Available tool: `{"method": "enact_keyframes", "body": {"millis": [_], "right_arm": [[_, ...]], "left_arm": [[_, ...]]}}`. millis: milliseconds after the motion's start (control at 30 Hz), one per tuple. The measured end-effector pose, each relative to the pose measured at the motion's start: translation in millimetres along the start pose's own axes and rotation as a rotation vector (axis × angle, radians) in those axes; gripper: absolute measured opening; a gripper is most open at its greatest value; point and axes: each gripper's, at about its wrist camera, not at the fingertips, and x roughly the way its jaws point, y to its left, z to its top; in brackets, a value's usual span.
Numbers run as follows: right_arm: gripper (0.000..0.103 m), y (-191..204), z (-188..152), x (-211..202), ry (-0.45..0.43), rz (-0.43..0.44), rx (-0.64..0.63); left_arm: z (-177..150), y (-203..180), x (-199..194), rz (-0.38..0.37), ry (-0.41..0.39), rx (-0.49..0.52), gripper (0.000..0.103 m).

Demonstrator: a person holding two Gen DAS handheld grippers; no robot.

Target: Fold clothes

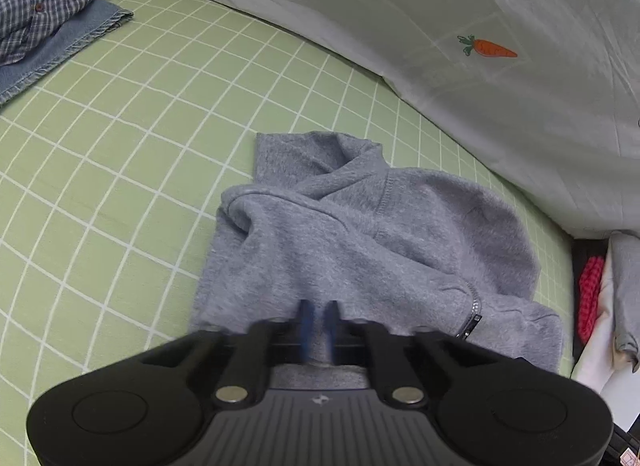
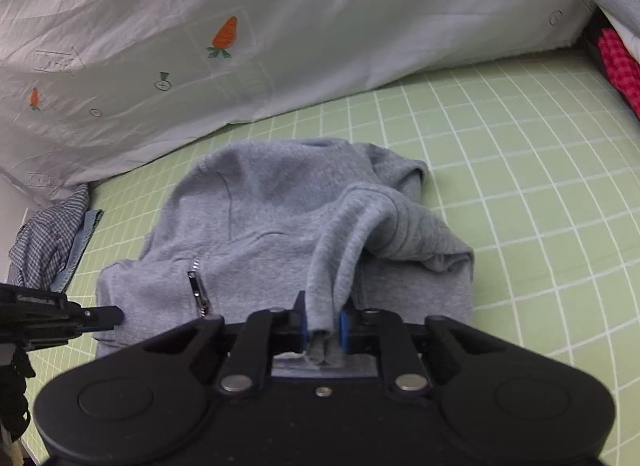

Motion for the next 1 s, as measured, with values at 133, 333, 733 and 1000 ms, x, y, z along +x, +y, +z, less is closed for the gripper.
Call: {"method": "enact_keyframes", "body": {"millis": [133, 333, 733, 1000], "right_arm": [[0.012, 0, 28, -6, -0.064, 0.056, 0.007], [0.043, -9, 90, -3, -0.248, 0.036, 0.114], [0.087, -10, 51, 33, -0.075, -0.117, -0.004], [0.097, -22, 29, 67, 0.038, -0.126, -0.051]], "left_arm": [[19, -12, -7, -0.026, -0.068, 0.044, 0.004], [84, -28, -34, -0.015, -0.349, 0.089, 0.011], [38, 10, 17, 0.149, -0.061, 0.105, 0.077], [22, 23, 45, 0.151, 0.037, 0.122, 0.083]]}}
